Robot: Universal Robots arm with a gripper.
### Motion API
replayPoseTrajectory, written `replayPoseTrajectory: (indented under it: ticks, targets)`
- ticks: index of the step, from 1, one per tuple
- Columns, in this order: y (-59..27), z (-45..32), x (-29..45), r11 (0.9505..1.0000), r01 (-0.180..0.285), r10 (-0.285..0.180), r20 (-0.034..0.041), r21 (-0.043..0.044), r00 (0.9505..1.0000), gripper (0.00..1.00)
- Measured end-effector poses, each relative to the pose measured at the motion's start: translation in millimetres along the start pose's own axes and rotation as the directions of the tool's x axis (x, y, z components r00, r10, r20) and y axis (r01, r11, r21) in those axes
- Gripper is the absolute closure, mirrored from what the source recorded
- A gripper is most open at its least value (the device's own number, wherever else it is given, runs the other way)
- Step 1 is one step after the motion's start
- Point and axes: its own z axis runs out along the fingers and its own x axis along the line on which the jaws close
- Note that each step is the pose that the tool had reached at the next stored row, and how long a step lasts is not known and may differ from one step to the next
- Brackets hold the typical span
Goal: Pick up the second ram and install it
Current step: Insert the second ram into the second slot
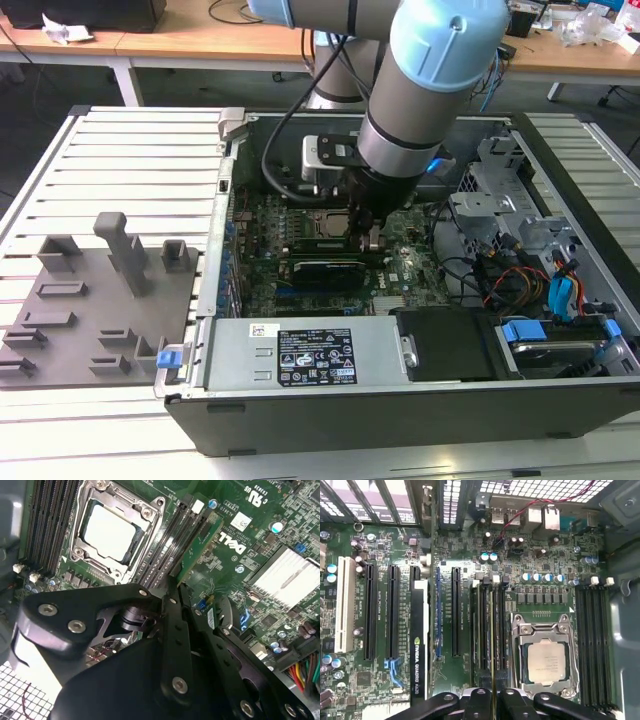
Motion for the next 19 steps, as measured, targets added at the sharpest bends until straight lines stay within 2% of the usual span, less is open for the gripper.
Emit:
replayPoseTrajectory:
  ticks: [1, 2, 3, 5, 6, 8, 9, 10, 11, 14, 15, 16, 19]
  targets:
    - [0.4, 0.3, -0.3, 1.0000, -0.001, 0.001, -0.0025, 0.0005, 1.0000, 0.87]
    - [0.8, 0.7, -1.3, 1.0000, -0.002, 0.002, -0.0091, 0.0011, 1.0000, 0.87]
    - [0.8, 1.0, -2.9, 1.0000, -0.002, 0.002, -0.0125, 0.0011, 0.9999, 0.87]
    - [0.9, 1.9, -7.4, 1.0000, -0.003, 0.003, -0.0160, 0.0013, 0.9999, 0.87]
    - [1.0, 2.8, -12.7, 1.0000, -0.004, 0.004, -0.0320, 0.0017, 0.9995, 0.87]
    - [1.2, 3.6, -17.1, 1.0000, -0.007, 0.007, -0.0594, 0.0027, 0.9982, 0.87]
    - [1.6, 4.1, -20.3, 1.0000, -0.008, 0.008, -0.0769, 0.0033, 0.9970, 0.87]
    - [2.1, 4.6, -22.5, 1.0000, -0.009, 0.009, -0.0828, 0.0035, 0.9965, 0.87]
    - [3.2, 5.0, -24.9, 1.0000, -0.009, 0.009, -0.0852, 0.0035, 0.9963, 0.87]
    - [10.1, 7.3, -29.1, 1.0000, -0.008, 0.008, -0.0857, 0.0035, 0.9963, 0.87]
    - [10.9, 7.9, -29.1, 0.9999, -0.009, 0.010, -0.0997, 0.0038, 0.9950, 0.87]
    - [10.9, 8.6, -29.2, 0.9999, -0.010, 0.010, -0.1045, 0.0039, 0.9945, 0.87]
    - [10.5, 12.6, -28.9, 0.9999, -0.010, 0.010, -0.1041, 0.0039, 0.9945, 0.87]
